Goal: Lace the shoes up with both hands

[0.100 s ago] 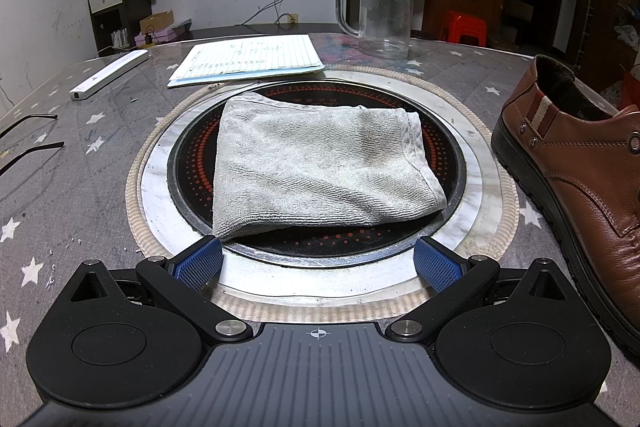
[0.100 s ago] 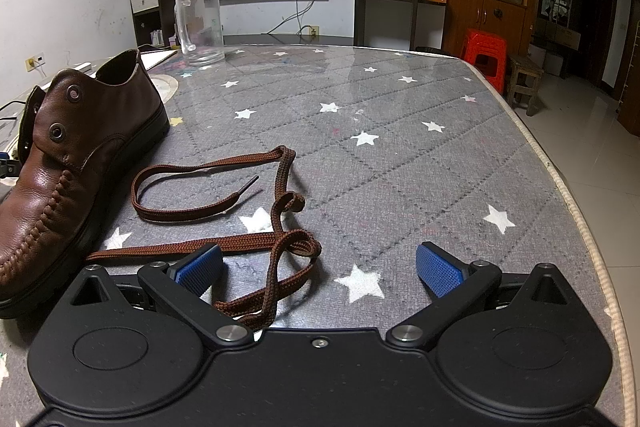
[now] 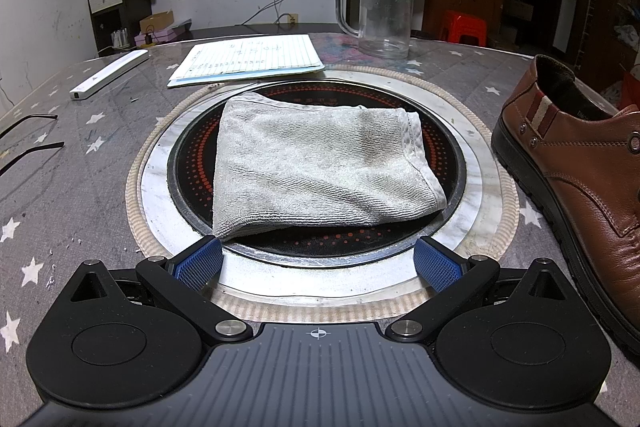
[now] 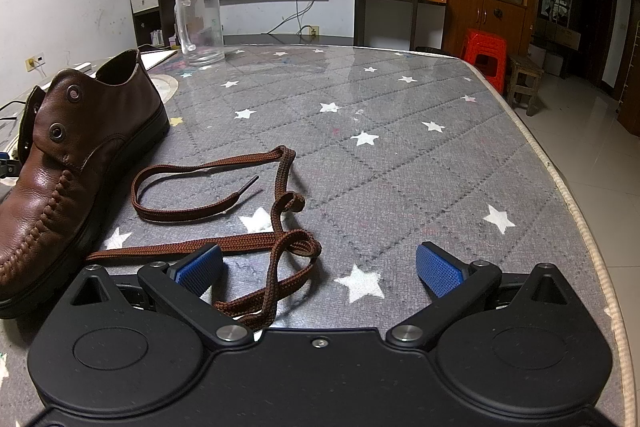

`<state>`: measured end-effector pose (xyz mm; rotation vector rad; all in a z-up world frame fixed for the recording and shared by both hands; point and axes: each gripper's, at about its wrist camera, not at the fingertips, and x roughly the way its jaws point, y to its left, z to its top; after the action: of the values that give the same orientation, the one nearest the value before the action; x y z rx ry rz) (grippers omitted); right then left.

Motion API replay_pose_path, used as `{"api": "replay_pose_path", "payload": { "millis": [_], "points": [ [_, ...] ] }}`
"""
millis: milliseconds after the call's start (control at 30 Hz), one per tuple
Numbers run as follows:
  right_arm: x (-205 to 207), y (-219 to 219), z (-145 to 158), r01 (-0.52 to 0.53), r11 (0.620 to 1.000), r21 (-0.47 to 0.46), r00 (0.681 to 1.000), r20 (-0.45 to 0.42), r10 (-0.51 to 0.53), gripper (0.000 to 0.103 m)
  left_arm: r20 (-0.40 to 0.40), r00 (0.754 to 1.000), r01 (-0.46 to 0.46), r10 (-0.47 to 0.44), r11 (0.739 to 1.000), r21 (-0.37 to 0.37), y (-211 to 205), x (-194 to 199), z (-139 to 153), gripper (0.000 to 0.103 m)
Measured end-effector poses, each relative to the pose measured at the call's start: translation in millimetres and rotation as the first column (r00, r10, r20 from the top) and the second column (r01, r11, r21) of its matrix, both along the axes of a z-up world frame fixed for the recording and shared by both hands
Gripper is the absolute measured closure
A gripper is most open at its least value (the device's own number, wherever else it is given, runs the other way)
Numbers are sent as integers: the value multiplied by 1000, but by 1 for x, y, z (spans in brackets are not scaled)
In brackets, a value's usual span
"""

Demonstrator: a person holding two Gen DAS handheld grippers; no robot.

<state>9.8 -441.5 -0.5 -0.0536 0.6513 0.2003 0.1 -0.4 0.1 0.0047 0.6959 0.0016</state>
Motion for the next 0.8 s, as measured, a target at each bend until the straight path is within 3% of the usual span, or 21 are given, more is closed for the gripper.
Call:
{"api": "replay_pose_path", "payload": {
  "millis": [500, 800],
  "points": [
    [0, -3, -1, 0, 1000, 0, 1000, 0, 0, 0, -1, 1000, 3, -3, 1000, 3, 0, 1, 0, 0],
    [0, -2, 0, -2, 1000, 9, 1000, 1, 2, 0, 0, 1000, 4, -4, 999, 47, -6, 0, 3, 4]
  ]
}}
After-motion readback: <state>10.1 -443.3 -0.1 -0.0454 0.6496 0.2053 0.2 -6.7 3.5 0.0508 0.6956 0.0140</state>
